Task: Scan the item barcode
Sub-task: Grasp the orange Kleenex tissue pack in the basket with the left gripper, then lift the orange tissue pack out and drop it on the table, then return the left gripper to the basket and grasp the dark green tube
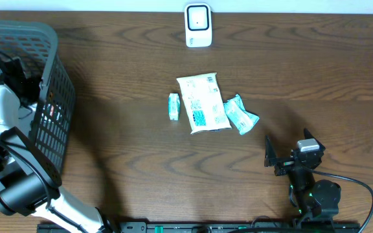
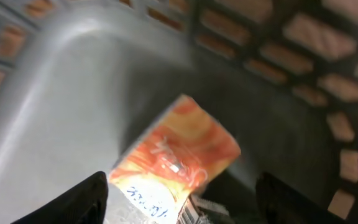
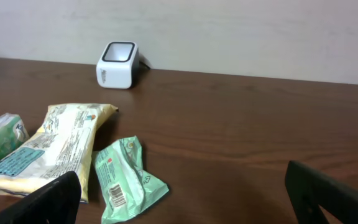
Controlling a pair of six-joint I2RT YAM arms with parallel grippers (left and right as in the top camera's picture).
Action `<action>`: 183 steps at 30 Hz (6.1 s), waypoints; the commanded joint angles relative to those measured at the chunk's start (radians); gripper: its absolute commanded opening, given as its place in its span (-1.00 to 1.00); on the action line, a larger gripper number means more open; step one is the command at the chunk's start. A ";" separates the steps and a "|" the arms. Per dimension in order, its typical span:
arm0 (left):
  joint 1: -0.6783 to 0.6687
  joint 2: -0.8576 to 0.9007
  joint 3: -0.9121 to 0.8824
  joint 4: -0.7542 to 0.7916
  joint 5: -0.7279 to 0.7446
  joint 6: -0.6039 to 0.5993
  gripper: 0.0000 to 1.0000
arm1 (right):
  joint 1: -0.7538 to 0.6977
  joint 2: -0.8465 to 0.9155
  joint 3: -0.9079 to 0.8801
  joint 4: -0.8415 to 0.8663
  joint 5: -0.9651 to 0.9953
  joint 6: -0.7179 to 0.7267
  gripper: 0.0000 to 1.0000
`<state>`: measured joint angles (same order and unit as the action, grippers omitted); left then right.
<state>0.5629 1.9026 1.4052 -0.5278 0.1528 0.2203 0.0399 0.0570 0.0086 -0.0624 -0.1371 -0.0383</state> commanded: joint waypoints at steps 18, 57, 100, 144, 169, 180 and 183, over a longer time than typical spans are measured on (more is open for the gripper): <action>0.003 0.070 -0.061 0.093 0.018 0.127 0.61 | 0.006 -0.005 -0.003 -0.001 0.004 -0.012 0.99; 0.009 0.106 -0.058 0.133 -0.139 0.126 -0.32 | 0.006 -0.005 -0.003 -0.001 0.004 -0.012 0.99; -0.606 -0.669 -0.055 -0.095 -0.090 -0.388 -0.45 | 0.006 -0.005 -0.003 -0.001 0.004 -0.012 0.99; -0.737 -0.230 0.171 -0.417 0.098 -0.494 0.97 | 0.006 -0.005 -0.003 -0.001 0.004 -0.011 0.98; 0.100 -0.524 0.166 -0.436 -0.164 -0.649 0.96 | 0.006 -0.005 -0.003 -0.001 0.004 -0.012 0.99; 0.101 -0.182 0.163 -0.504 -0.003 -0.610 0.94 | 0.006 -0.005 -0.003 -0.001 0.004 -0.012 0.99; 0.101 -0.098 0.163 -0.511 -0.003 -0.595 0.94 | 0.006 -0.005 -0.003 -0.001 0.004 -0.012 0.98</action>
<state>0.6609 1.7451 1.5742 -1.0290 0.1177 -0.3969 0.0399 0.0570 0.0086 -0.0620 -0.1371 -0.0380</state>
